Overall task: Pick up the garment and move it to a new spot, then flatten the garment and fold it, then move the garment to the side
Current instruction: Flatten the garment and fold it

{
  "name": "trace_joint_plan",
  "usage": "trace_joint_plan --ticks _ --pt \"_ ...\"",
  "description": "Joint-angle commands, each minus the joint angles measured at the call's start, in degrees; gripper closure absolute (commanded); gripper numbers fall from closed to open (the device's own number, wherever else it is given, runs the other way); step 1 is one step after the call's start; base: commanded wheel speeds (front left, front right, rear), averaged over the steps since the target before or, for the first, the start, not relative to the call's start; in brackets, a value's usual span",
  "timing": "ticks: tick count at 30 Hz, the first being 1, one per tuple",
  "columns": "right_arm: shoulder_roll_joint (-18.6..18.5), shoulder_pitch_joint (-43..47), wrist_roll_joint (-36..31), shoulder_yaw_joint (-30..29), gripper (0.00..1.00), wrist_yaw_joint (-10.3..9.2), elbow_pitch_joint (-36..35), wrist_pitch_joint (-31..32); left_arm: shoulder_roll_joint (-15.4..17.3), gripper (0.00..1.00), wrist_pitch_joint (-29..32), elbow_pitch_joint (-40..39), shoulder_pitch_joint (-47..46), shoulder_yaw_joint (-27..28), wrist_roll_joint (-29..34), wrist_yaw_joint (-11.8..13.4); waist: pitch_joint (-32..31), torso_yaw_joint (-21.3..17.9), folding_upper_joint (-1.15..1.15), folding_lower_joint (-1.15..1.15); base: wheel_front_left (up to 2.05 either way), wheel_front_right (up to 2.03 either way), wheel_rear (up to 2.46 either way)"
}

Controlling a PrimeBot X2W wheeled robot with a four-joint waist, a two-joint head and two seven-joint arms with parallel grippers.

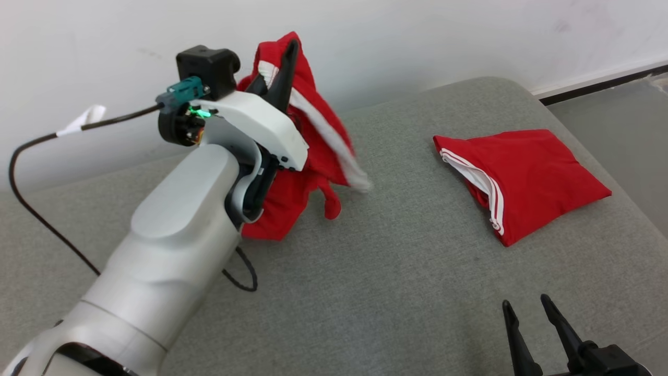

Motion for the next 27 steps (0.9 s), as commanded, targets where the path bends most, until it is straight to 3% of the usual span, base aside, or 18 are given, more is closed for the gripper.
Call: trace_joint_plan --ticks 1,9,18,23,27 --pt "-0.32 0.57 -0.02 -0.58 0.0 -0.16 -0.22 0.08 -0.39 1.0 -1.12 -0.47 0.85 0.82 0.64 0.71 -0.09 0.4 0.0 0.0 0.0 0.0 0.0" --pt "-0.27 2.91 -0.36 -2.59 0.0 -0.16 -0.17 0.07 -1.9 1.0 -2.35 -9.14 13.91 0.87 -0.74 2.01 -1.24 3.97 0.0 0.0 0.0 0.0 0.0" --pt "-1.28 6.32 -1.16 -4.48 0.0 -0.16 0.17 0.07 3.56 1.0 -2.41 -25.71 39.33 -1.93 -3.02 6.94 -3.31 10.65 0.0 0.0 0.0 0.0 0.0" --pt "-1.41 6.54 -1.16 -4.55 0.0 -0.16 0.44 0.07 5.48 1.0 -2.42 -27.9 47.19 -2.74 -4.19 8.02 -3.91 13.4 0.0 0.0 0.0 0.0 0.0" --pt "-1.77 6.83 -1.28 -4.2 0.0 -0.16 0.96 0.08 4.9 1.0 -2.51 -26.03 51.94 -2.09 -5.51 7.14 -4.61 15.68 0.0 0.0 0.0 0.0 0.0"
